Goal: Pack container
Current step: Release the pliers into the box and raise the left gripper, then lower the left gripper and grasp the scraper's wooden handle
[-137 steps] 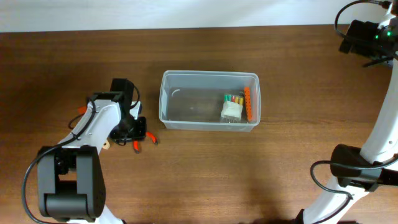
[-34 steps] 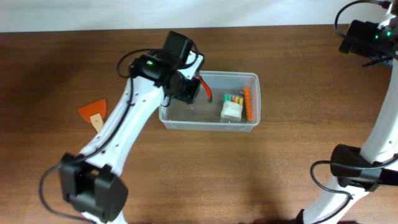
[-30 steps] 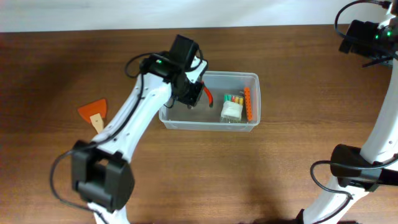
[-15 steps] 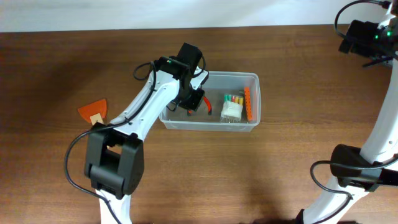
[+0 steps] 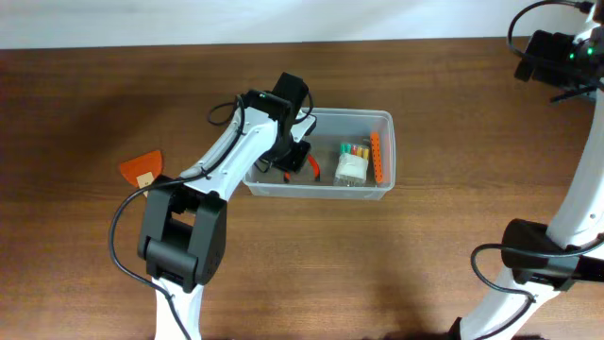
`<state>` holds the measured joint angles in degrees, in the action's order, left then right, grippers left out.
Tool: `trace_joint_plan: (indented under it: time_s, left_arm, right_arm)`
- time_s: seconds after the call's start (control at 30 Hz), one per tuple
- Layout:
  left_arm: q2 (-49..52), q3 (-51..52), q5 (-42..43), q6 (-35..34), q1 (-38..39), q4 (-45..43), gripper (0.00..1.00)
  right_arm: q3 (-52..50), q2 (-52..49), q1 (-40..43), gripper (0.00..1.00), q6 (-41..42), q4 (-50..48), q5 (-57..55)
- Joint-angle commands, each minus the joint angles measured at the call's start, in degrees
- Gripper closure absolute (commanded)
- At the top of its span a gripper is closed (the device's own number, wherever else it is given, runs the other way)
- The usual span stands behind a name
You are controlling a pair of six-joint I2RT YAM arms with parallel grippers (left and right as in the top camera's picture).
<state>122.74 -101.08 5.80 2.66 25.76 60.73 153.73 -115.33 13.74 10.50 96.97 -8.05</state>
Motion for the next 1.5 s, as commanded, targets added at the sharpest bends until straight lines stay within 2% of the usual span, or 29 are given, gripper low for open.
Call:
trace_joint_plan:
  time_s: [0.0, 0.03, 0.07, 0.17, 0.33, 0.47, 0.63, 0.8, 0.9, 1.27, 1.47]
  left_arm:
    - [0.17, -0.74, 0.42, 1.11, 0.13, -0.68, 0.84]
    - [0.17, -0.74, 0.42, 1.11, 0.13, -0.76, 0.75]
    - [0.17, -0.74, 0.42, 1.09, 0.13, -0.79, 0.53]
    - [0.15, -0.76, 0.42, 1.11, 0.11, -0.74, 0.4]
    - [0.02, -5.31, 0.44, 1.07, -0.57, 2.23, 0.38]
    - [0.0, -19.85, 0.11, 0.17, -2.47, 11.76, 0.34]
    - [-0.02, -36.63, -4.83, -4.39, -7.13, 21.66, 0.32]
    - [-0.02, -46.51, -6.71, -9.22, -13.51, 31.28, 0.23]
    - [-0.09, -47.54, -6.82, -9.55, -17.46, 35.93, 0.22]
    - [-0.26, -45.07, -11.85, -13.88, -27.52, 35.98, 0.16]
    - [-0.26, -35.93, -14.29, -18.29, -31.85, 35.98, 0.14]
  right_arm:
    - [0.07, 0.26, 0.2, 0.01, 0.02, 0.33, 0.09]
    - [0.07, 0.26, 0.2, 0.01, 0.02, 0.33, 0.11]
    - [0.07, 0.26, 0.2, 0.01, 0.04, 0.33, 0.09]
    - [0.07, 0.26, 0.2, 0.01, 0.02, 0.33, 0.09]
    - [0.07, 0.26, 0.2, 0.01, 0.02, 0.33, 0.09]
    - [0.07, 0.26, 0.2, 0.01, 0.02, 0.33, 0.09]
    - [0.07, 0.26, 0.2, 0.01, 0.04, 0.33, 0.11]
    - [0.07, 0.26, 0.2, 0.01, 0.04, 0.33, 0.09]
    - [0.07, 0.26, 0.2, 0.01, 0.04, 0.33, 0.09]
    - [0.07, 0.26, 0.2, 0.01, 0.02, 0.33, 0.09]
    - [0.07, 0.26, 0.2, 0.01, 0.04, 0.33, 0.09]
